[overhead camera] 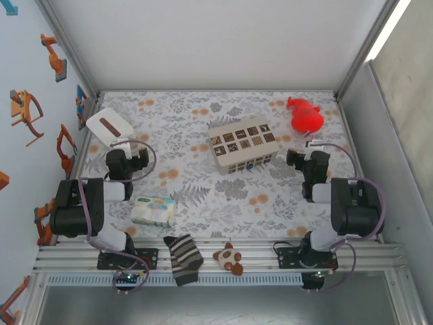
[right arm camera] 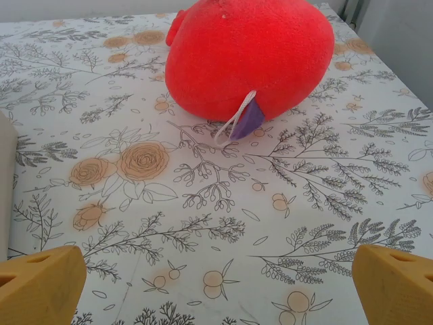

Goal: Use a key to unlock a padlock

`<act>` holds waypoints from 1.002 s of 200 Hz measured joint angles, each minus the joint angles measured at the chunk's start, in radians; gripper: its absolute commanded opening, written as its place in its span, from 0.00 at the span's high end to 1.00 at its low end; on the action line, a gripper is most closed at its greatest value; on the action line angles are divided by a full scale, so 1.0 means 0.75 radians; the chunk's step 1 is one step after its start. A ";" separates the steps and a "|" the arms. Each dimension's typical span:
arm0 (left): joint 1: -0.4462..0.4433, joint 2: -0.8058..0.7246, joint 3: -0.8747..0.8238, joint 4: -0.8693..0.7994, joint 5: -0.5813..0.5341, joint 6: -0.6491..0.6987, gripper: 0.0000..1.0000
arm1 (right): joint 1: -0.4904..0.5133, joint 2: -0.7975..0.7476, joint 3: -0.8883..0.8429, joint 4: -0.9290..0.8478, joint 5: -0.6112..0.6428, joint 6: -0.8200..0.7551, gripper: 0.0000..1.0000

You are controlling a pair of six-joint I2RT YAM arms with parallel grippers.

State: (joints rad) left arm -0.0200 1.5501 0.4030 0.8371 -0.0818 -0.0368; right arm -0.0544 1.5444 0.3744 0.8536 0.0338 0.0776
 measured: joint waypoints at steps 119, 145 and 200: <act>0.000 0.000 0.000 0.000 0.000 0.000 0.04 | 0.000 0.000 0.000 0.000 -0.001 0.000 0.00; 0.000 0.000 0.000 0.000 0.001 0.000 0.04 | 0.000 0.000 0.000 0.000 -0.001 0.000 0.00; -0.003 -0.003 0.000 -0.002 -0.001 0.001 0.04 | 0.000 -0.042 0.000 -0.044 -0.020 -0.001 0.00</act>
State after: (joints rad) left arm -0.0223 1.5478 0.4030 0.8360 -0.0822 -0.0364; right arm -0.0544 1.5131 0.3744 0.8207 0.0189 0.0772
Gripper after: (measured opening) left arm 0.960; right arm 0.995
